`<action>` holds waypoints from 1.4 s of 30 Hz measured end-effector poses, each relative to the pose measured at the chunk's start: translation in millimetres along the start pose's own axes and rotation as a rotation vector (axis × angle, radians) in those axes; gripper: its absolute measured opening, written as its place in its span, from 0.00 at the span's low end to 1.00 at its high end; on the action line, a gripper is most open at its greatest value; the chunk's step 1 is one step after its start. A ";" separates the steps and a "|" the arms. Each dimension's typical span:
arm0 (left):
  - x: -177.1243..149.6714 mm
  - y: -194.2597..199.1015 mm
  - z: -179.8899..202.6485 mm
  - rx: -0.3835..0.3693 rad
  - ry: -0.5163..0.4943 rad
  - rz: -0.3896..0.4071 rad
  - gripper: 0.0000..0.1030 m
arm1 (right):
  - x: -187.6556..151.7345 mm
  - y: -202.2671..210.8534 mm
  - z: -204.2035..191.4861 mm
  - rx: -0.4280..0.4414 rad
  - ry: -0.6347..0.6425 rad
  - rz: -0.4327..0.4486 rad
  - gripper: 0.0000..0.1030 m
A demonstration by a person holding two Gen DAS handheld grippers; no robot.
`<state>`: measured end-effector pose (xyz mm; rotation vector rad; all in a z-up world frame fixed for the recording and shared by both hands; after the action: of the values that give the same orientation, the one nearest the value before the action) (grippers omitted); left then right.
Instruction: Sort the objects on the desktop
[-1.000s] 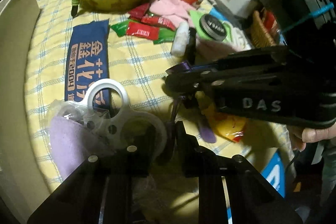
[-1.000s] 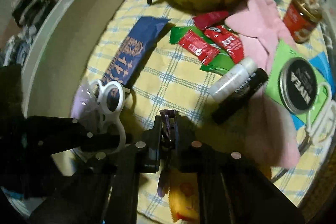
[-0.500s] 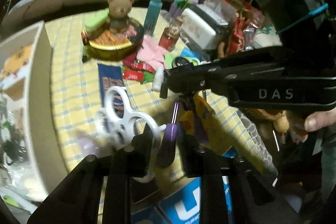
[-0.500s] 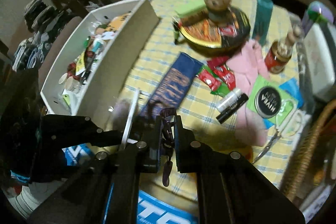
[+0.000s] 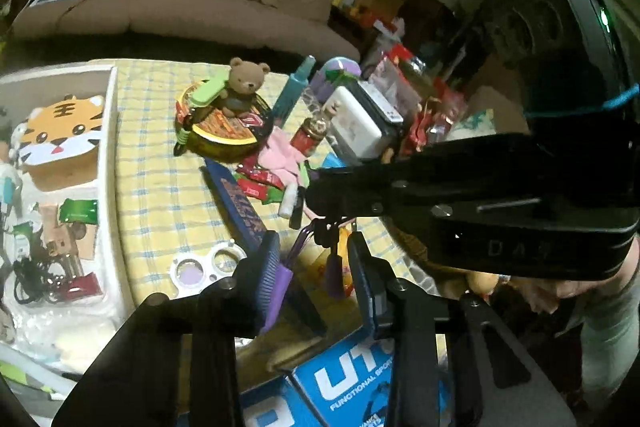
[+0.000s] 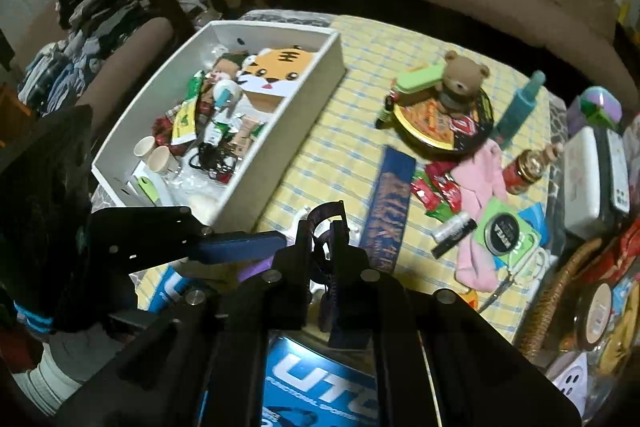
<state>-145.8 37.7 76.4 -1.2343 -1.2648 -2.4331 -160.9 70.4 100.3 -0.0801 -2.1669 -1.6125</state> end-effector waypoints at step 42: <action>-31.8 26.5 -30.8 0.089 -0.039 -0.072 0.61 | -69.2 -125.0 66.3 -0.045 -0.163 -0.143 0.29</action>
<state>-131.6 -9.3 60.4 -1.2384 -1.4360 -2.3833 -156.2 106.1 -53.0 -0.0740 -2.3048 -1.7912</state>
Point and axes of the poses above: each gripper's, at about its wrist camera, not at the fingertips, and y roughly against the way its jaws point, z to its right, x to its top, the point moved 6 cm from there along -y, roughly the way its jaws point, and after that the axes turned 15 degrees about -y, right-handed, at the moved point
